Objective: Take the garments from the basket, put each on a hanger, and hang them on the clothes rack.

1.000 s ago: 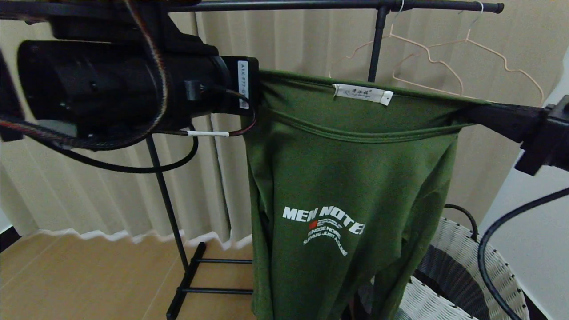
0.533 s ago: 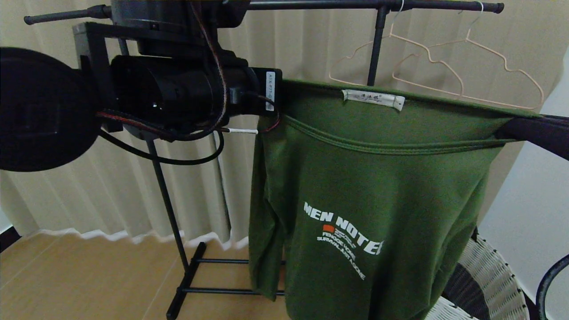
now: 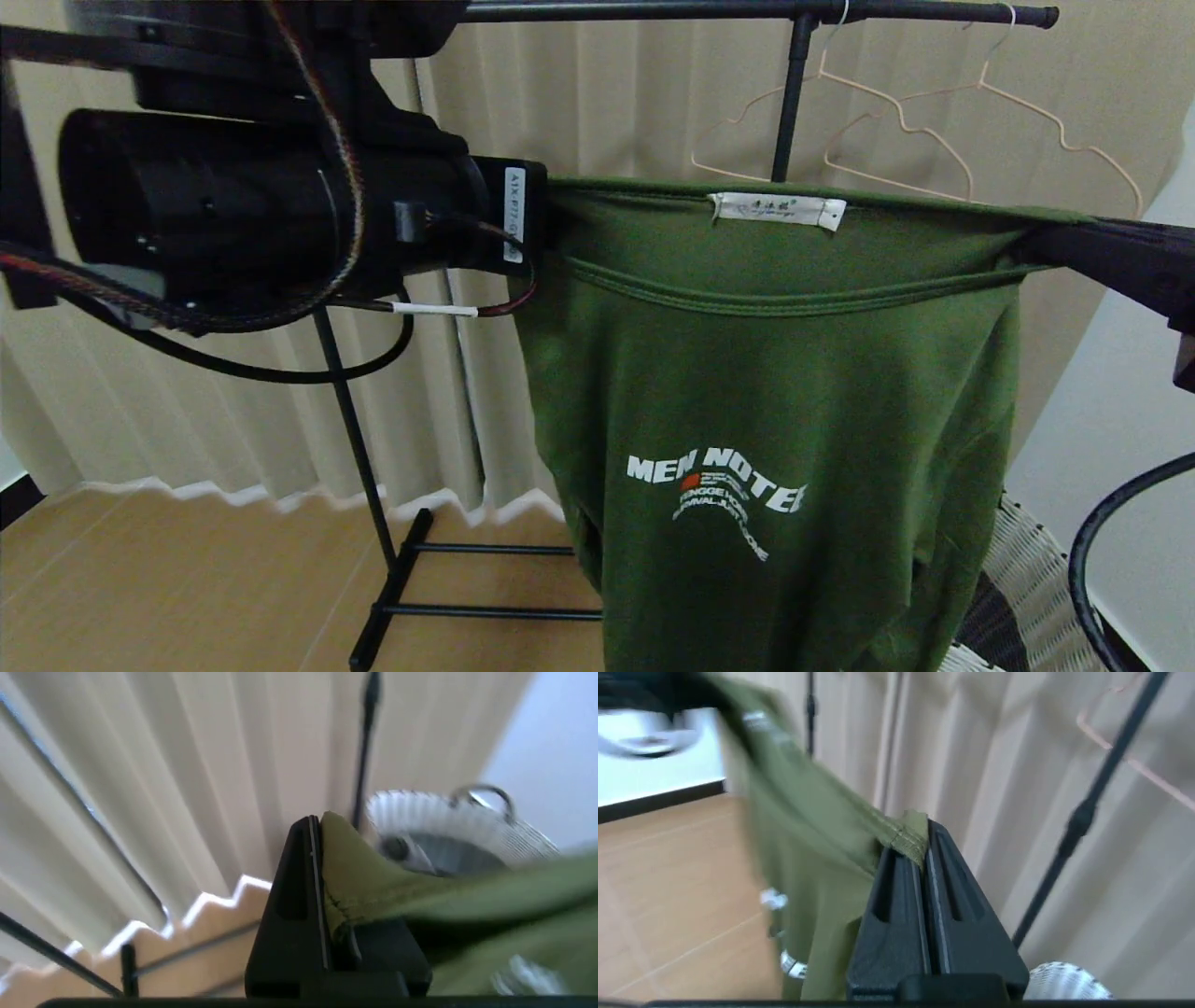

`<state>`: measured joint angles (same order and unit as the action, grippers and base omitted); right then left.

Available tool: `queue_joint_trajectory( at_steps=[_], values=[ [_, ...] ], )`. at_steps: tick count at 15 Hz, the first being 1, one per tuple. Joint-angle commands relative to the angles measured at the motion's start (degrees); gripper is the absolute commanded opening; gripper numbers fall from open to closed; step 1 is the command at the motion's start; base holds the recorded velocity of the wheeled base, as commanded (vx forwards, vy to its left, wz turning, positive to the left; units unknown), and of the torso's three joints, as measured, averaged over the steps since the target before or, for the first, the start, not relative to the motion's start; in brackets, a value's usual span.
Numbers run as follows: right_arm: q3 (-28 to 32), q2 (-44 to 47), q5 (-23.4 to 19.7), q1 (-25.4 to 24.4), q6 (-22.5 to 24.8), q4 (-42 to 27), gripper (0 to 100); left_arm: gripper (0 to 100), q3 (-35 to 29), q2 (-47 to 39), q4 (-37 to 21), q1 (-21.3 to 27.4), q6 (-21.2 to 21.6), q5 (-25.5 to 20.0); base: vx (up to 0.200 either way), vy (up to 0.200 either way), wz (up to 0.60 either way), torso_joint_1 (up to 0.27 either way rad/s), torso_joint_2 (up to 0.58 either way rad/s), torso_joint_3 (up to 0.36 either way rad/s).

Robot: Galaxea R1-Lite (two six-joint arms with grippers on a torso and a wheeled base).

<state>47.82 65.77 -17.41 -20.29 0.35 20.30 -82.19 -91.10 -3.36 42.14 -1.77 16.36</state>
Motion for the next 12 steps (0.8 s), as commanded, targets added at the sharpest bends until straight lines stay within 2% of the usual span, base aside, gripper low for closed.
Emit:
queue_joint_trajectory(
  at_steps=[1, 3, 6, 9, 12],
  values=[
    [1.7, 6.8, 0.3, 0.5, 0.0, 4.3, 0, 0, 1.2, 6.3, -4.1, 1.7, -0.5, -2.5, 0.000, 0.000, 0.00, 0.000, 0.00, 0.000],
    [4.6, 10.2, 0.4, 0.5, -0.1, 4.9, 0, 0, 1.2, 9.4, -8.4, 4.6, -1.4, -4.4, 0.000, 0.000, 0.00, 0.000, 0.00, 0.000],
    [9.7, 15.8, 0.4, 0.5, -0.4, 5.1, 0, 0, 2.1, 12.1, -11.9, 7.8, -2.4, -6.8, 0.000, 0.000, 0.00, 0.000, 0.00, 0.000],
    [12.4, 18.7, 0.4, 0.5, -0.4, 5.5, 0, 0, 3.2, 12.2, -11.9, 8.2, -2.6, -6.8, 0.000, 0.000, 0.00, 0.000, 0.00, 0.000],
    [12.4, 19.6, 0.4, 0.5, -0.3, 7.4, 0, 0, 4.2, 12.8, -11.8, 8.7, -2.7, -6.9, 0.000, 0.000, 0.00, 0.000, 0.00, 0.000]
  ],
)
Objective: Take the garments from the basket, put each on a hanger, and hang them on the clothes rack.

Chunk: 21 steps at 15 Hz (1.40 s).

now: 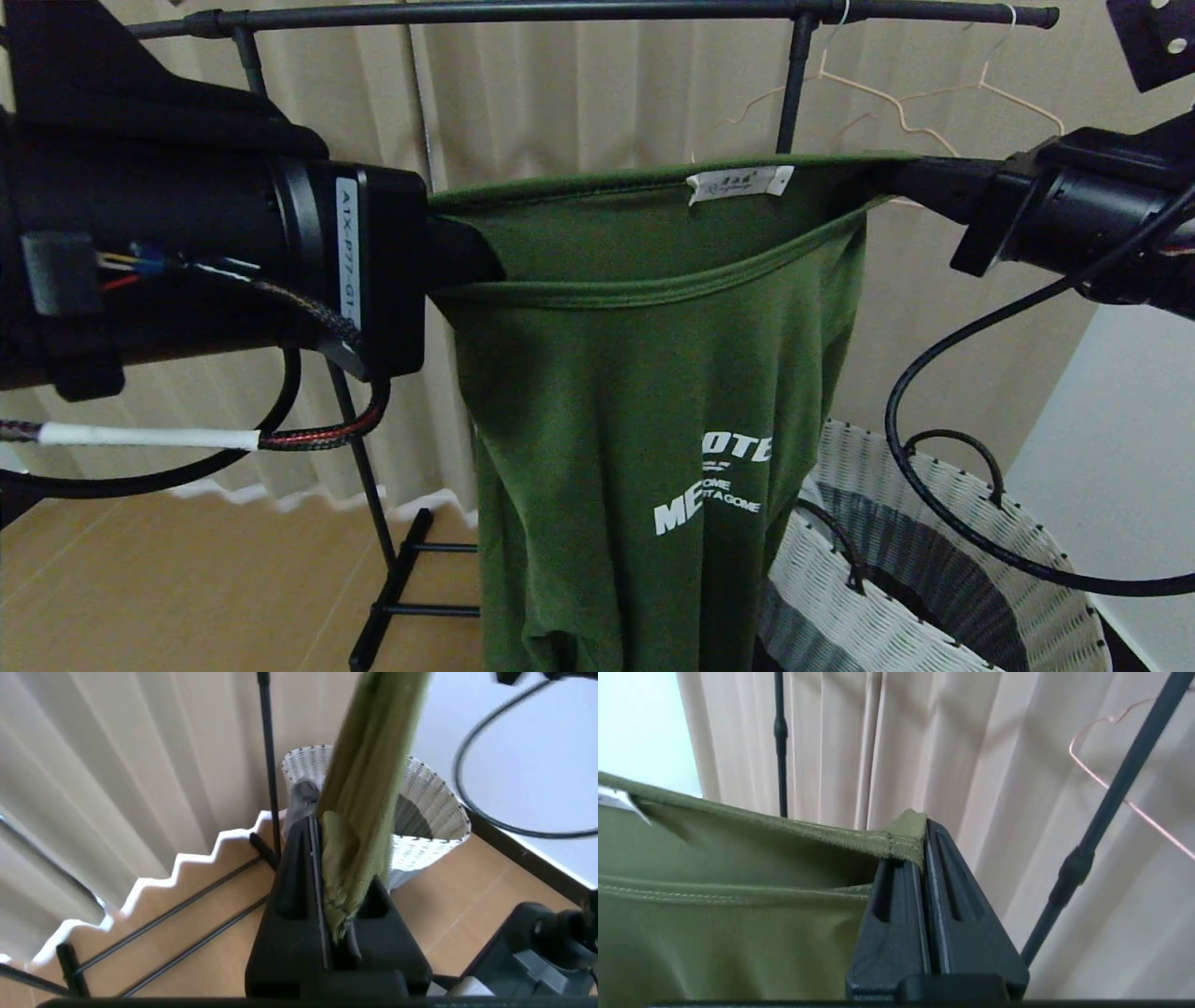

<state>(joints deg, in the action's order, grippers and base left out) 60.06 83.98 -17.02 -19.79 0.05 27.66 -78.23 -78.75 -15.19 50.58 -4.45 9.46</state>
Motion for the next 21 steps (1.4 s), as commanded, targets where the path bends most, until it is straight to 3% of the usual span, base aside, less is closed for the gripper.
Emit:
queue_joint_trajectory(
  at_steps=[1, 5, 9, 12, 21],
  values=[
    [0.1, 1.3, 0.1, 0.0, 0.0, 0.0, 0, 0, 0.4, 0.5, 0.2, 0.5, 0.0, 0.0, 0.000, 0.000, 0.00, 0.000, 0.00, 0.000],
    [-1.2, -1.7, 2.5, 0.2, 0.6, -1.2, 0, 0, -1.5, 0.7, 0.2, 0.3, 0.3, 0.1, 0.000, 0.000, 0.00, 0.000, 0.00, 0.000],
    [-1.6, -8.5, 2.8, 0.3, 0.6, -6.0, 0, 0, -7.3, -3.0, 0.7, -3.7, 0.4, 0.2, 0.000, 0.000, 0.00, 0.000, 0.00, 0.000],
    [-6.4, -14.5, 2.7, 0.3, 0.5, -10.0, 0, 0, -11.9, -10.5, 0.7, -11.1, 3.7, 0.5, 0.000, 0.000, 0.00, 0.000, 0.00, 0.000],
    [-6.3, -14.4, 2.7, 0.3, 0.6, -9.6, 0, 0, -11.3, -10.6, 0.7, -10.9, 2.5, 0.7, 0.000, 0.000, 0.00, 0.000, 0.00, 0.000]
  ],
)
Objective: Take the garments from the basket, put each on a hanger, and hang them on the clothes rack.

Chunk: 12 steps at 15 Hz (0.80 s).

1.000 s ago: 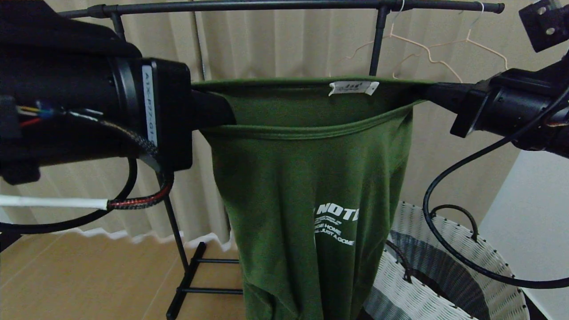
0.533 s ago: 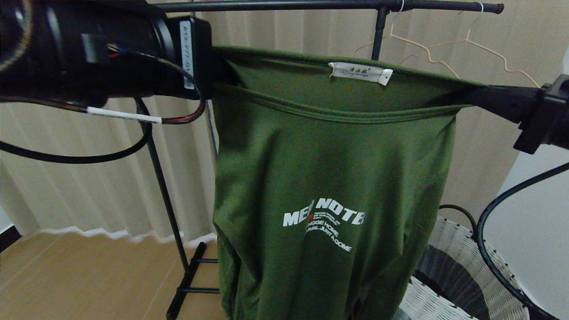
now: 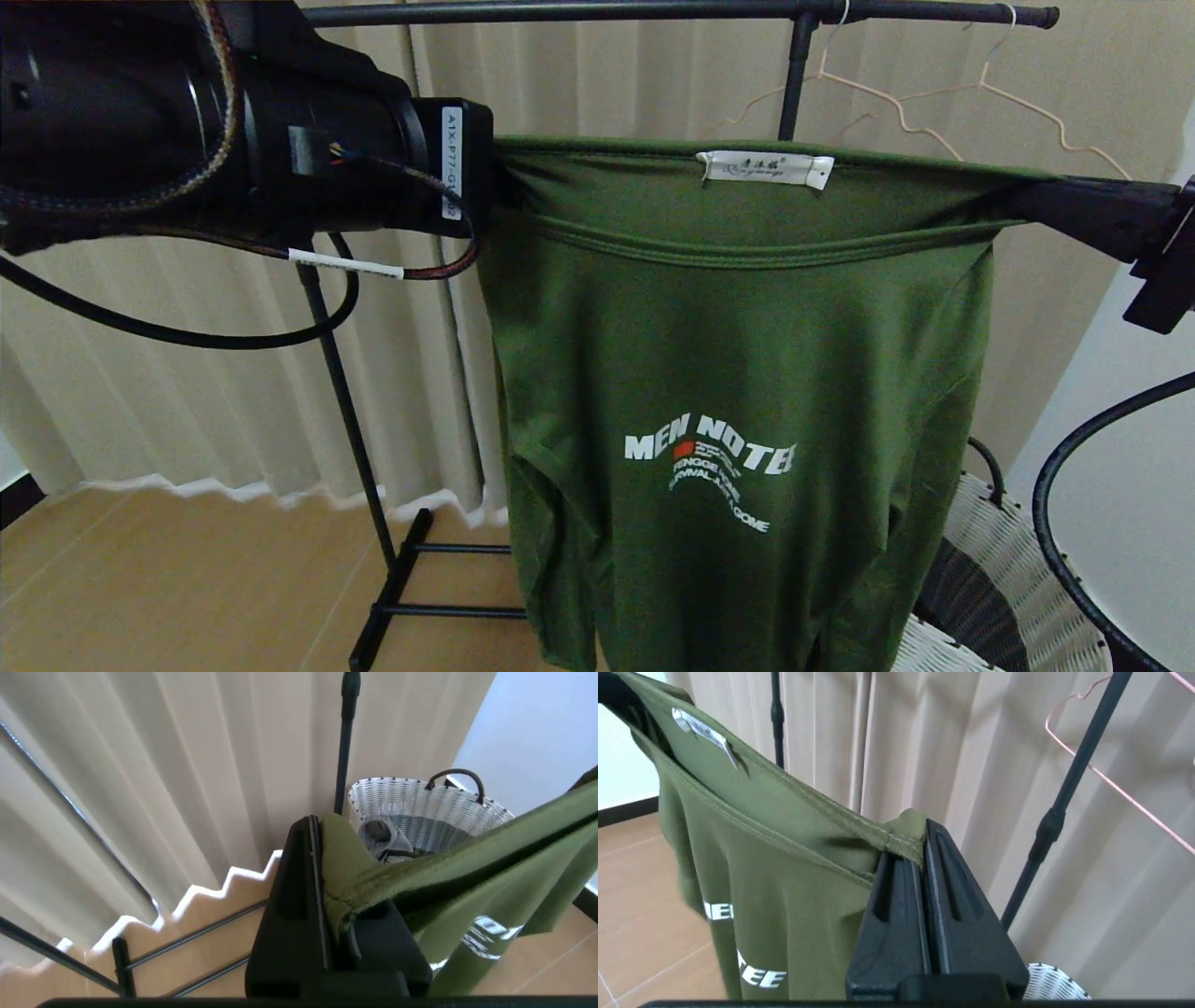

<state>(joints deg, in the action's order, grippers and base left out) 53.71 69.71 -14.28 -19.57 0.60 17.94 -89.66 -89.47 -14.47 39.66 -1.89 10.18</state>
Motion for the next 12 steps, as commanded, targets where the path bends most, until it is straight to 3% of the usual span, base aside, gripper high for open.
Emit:
queue_joint_trajectory(
  at_steps=[1, 3, 4, 9, 12],
  values=[
    [0.1, -0.1, -0.1, 0.0, 0.0, 0.0, 0, 0, 0.7, 0.7, 0.0, 0.1, 0.0, -0.1, 0.000, 0.000, 0.00, 0.000, 0.00, 0.000],
    [0.1, -0.2, -0.1, 0.0, 0.0, -0.1, 0, 0, 1.3, 1.0, 0.0, 0.2, 0.1, -0.1, 0.000, 0.000, 0.00, 0.000, 0.00, 0.000],
    [-0.1, -0.3, -0.1, 0.0, 0.0, -0.4, 100, 0, 1.4, 1.4, 0.0, 0.2, 0.1, -0.1, 0.000, 0.000, 0.00, 0.000, 0.00, 0.000],
    [-4.4, -1.9, -0.6, -0.5, -0.2, 0.3, 100, 0, 3.4, 2.5, 0.1, -0.4, 0.1, 0.2, 0.000, 0.000, 0.00, 0.000, 0.00, 0.000],
    [-6.3, -3.7, -0.8, -0.6, -0.6, 0.3, 100, 0, 3.4, 2.3, 0.5, -3.1, 0.7, 3.3, 0.000, 0.000, 0.00, 0.000, 0.00, 0.000]
  ],
)
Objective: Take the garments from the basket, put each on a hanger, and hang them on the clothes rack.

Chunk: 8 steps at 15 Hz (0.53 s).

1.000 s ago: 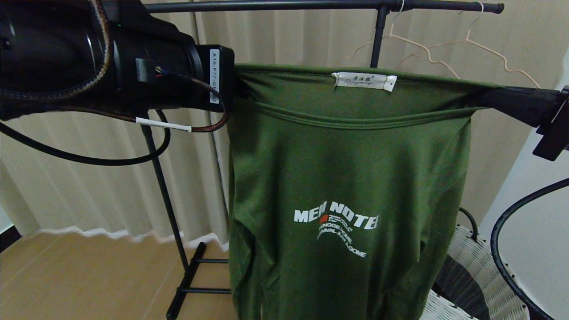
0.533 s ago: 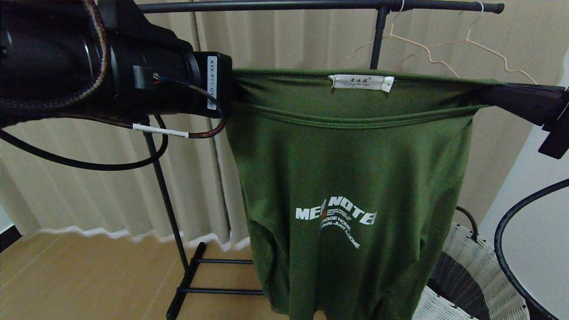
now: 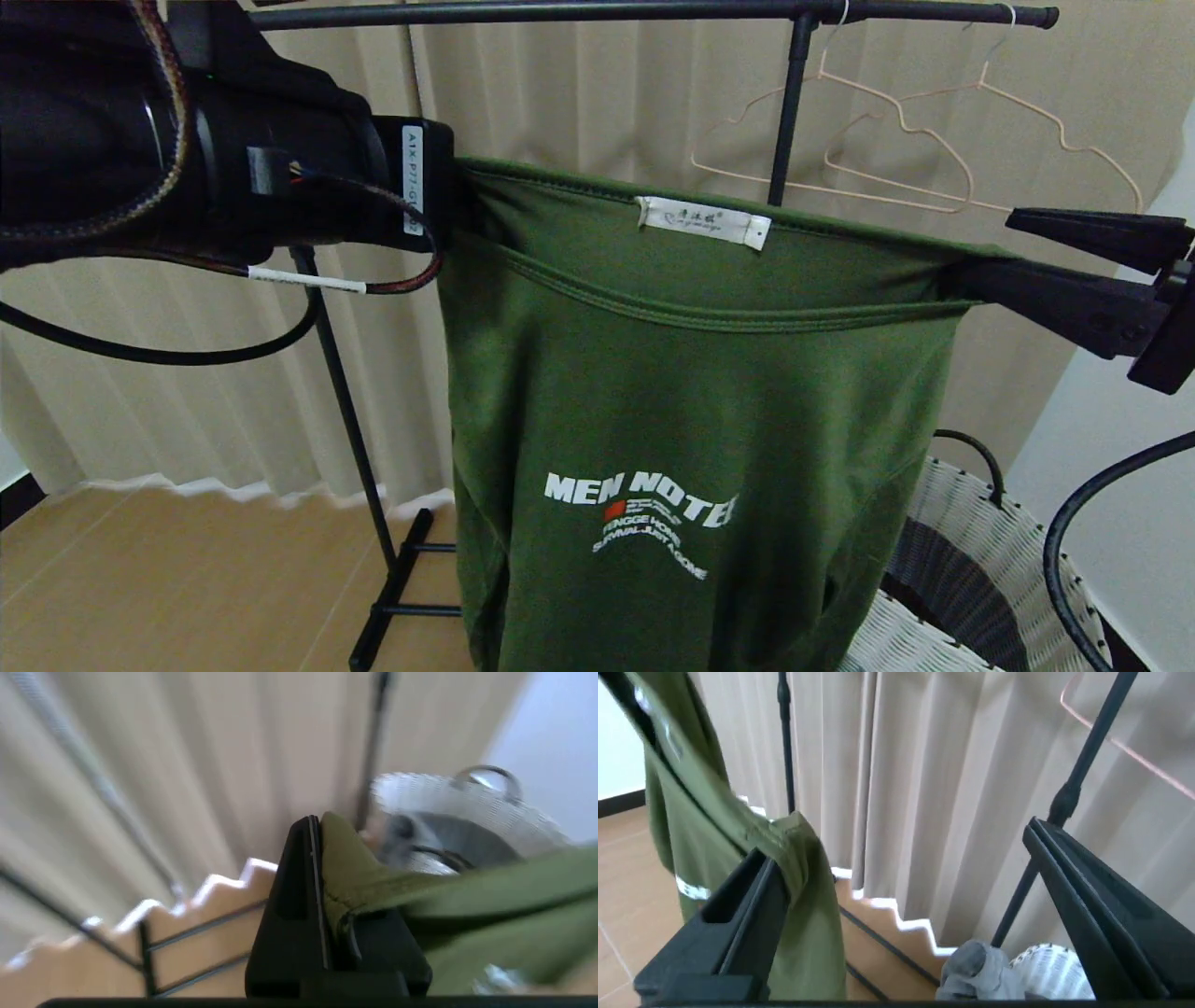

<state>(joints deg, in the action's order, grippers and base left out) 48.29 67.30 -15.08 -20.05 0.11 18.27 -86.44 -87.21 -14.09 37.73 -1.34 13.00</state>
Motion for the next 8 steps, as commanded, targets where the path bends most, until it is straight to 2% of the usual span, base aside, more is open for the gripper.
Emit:
queue_joint_trajectory(
  at_steps=[1, 4, 8],
  values=[
    [-1.9, -2.6, -1.0, -0.5, -0.1, 0.0, 100, 0, 0.8, 0.1, 1.1, -1.9, 0.5, 1.3, 0.000, 0.000, 0.00, 0.000, 0.00, 0.000],
    [-4.1, -6.2, -7.7, -0.5, -0.1, 0.0, 100, 0, 1.5, 0.0, 2.4, -2.8, 1.1, 2.2, 0.000, 0.000, 0.00, 0.000, 0.00, 0.000],
    [-5.6, -6.4, -7.2, 0.5, 0.6, -0.6, 100, 0, 4.6, 1.8, 2.3, -3.2, 1.2, 2.6, 0.000, 0.000, 0.00, 0.000, 0.00, 0.000]
  ],
)
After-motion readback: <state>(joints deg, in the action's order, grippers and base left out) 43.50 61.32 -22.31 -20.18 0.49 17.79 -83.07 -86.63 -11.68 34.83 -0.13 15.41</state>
